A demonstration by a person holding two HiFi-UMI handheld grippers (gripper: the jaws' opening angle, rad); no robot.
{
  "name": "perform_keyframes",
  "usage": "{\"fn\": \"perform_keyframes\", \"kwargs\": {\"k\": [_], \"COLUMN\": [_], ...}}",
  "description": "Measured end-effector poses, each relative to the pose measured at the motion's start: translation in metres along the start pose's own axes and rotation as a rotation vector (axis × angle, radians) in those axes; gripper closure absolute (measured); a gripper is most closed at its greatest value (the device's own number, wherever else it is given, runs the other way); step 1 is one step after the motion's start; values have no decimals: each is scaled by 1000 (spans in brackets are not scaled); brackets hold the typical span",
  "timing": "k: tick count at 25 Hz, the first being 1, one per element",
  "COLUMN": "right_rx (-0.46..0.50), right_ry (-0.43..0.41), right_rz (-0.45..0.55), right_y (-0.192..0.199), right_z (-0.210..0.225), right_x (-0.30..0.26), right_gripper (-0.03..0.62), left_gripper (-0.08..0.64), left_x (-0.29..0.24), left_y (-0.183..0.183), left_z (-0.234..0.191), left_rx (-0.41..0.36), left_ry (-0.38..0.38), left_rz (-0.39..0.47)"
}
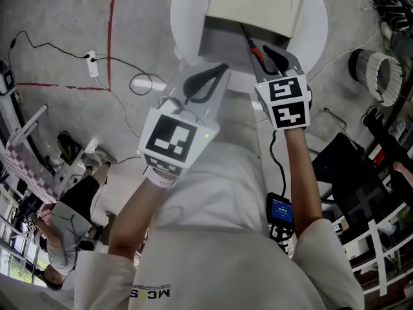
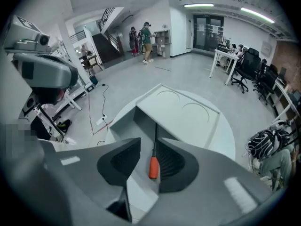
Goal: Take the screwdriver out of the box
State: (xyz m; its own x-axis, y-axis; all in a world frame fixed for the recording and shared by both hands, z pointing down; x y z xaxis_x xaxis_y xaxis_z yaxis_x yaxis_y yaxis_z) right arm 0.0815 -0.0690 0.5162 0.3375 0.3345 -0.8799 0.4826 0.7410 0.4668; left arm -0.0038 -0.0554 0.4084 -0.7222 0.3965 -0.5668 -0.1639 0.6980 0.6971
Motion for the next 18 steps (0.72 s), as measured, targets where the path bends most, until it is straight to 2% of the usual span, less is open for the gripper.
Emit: {"fn": "perform_keyframes", "kwargs": {"k": [13, 18], "right_rx": [77, 72], "right_ry": [4, -8], "right_rz": [-158, -238], "right_y": [20, 28], "right_z": [-2, 6], "right_x": [-83, -101], "right_gripper": [499, 499], "left_gripper": [561, 561], "left_x": [-22, -23], "left_y": [44, 51], "left_z": [-47, -49], "left_rx": [69, 90], "left_ry": [-13, -5], "left_rz": [-22, -26]}}
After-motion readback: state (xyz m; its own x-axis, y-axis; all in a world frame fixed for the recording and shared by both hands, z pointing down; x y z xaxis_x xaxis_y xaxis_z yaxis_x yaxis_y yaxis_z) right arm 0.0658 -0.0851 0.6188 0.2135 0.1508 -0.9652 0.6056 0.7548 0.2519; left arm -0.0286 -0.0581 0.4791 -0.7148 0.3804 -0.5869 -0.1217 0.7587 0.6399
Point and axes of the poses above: the fingertips, and each gripper's own axes: x backward along the fingers, z to its right, y out of its underside, the point moved 2 cm from there along x, backward along the fingers, and after that the axes turned 4 degrees about y, right-handed, at the moved point
